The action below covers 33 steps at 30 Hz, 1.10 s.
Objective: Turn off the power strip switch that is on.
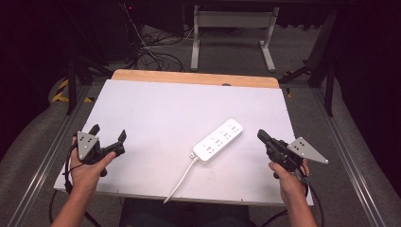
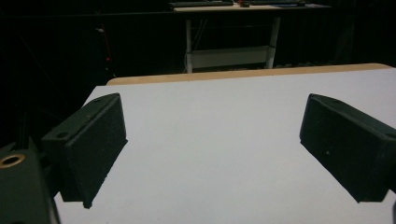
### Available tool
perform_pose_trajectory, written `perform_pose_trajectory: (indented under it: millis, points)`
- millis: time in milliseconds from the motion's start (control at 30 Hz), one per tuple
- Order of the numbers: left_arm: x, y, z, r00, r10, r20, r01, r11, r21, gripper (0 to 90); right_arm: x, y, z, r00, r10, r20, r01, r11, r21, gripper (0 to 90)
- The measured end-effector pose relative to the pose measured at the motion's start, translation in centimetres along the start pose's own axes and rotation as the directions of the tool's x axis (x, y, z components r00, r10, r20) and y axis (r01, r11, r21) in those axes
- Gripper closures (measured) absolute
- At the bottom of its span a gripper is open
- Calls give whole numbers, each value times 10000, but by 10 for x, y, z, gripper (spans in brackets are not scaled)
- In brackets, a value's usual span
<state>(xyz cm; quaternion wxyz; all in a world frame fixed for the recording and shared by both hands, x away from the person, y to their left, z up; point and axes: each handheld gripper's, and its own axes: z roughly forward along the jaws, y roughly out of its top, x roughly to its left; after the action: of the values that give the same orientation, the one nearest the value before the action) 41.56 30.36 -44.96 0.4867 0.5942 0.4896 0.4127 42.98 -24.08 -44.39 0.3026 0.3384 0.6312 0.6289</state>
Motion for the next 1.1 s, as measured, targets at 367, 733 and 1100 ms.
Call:
perform_pose_trajectory:
  millis: [367,733,1100]
  points:
    - [-1,0,-1,10000,37,74,-37,10000,-34,80,-2,-1,-3,9997,-237,13,237,9997,-4,900]
    - [-1,1,-1,9999,41,95,-41,10000,-33,80,-1,-3,0,9993,-353,-145,356,9991,231,886]
    - [-1,1,-1,9999,47,102,-47,10000,-15,79,-2,-2,7,9978,389,533,-399,9991,175,333]
